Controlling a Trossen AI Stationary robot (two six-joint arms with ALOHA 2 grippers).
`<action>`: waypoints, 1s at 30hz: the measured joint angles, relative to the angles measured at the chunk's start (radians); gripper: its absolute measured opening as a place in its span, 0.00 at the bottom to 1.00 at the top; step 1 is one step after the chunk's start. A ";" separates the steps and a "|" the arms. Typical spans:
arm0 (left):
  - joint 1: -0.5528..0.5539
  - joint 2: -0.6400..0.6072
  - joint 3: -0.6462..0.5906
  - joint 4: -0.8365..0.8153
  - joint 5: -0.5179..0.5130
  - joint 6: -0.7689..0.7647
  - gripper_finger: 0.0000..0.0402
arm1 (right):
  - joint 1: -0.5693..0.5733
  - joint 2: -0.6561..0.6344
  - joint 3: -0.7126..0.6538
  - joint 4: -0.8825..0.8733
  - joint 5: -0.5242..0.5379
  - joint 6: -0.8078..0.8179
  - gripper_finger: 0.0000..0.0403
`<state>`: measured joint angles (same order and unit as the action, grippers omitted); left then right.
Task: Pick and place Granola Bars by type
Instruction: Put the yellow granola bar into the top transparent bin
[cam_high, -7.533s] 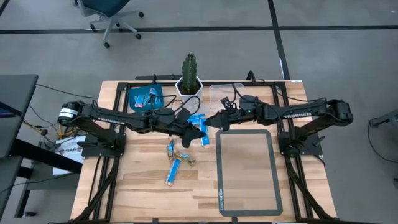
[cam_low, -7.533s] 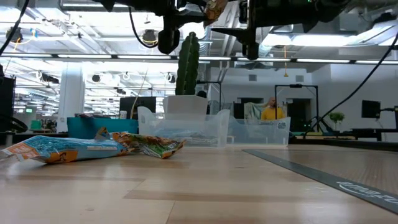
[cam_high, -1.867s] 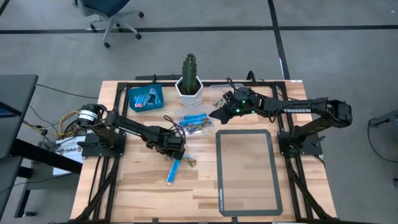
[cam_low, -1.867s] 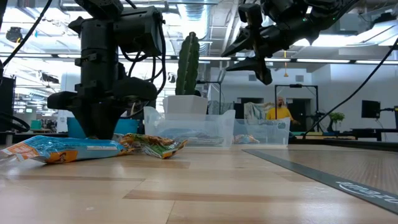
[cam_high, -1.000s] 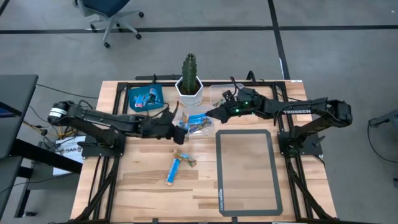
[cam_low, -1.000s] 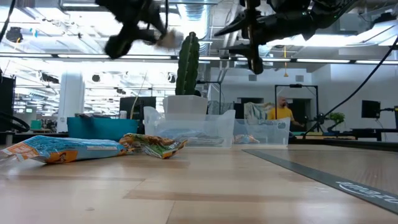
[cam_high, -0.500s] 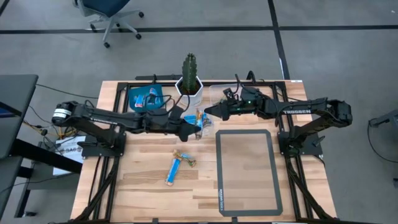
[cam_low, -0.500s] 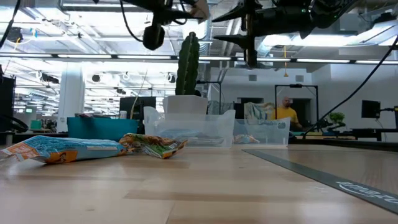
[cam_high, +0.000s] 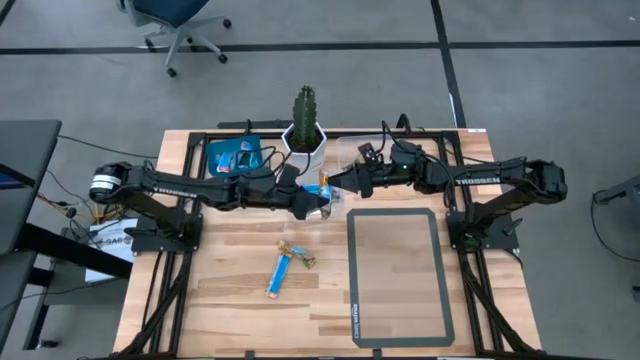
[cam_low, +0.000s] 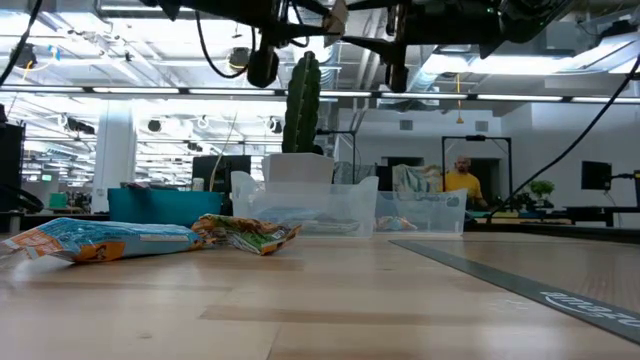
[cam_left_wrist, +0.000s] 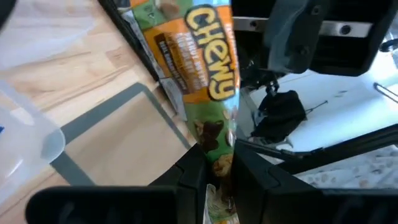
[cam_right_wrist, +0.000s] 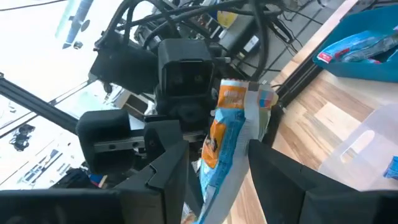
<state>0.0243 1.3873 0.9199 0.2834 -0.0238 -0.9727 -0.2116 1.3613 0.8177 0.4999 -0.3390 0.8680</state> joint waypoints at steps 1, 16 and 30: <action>0.003 0.002 0.000 0.013 0.015 0.001 0.12 | 0.002 0.000 0.000 0.000 0.000 0.003 0.39; 0.011 0.028 0.001 0.175 0.053 0.024 0.12 | 0.002 0.000 0.000 0.009 -0.001 0.008 0.36; 0.019 0.040 0.001 0.173 0.038 0.019 0.12 | 0.001 0.000 0.000 0.011 0.000 -0.004 0.02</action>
<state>0.0437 1.4269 0.9207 0.4568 0.0146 -0.9535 -0.2106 1.3613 0.8178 0.5106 -0.3388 0.8637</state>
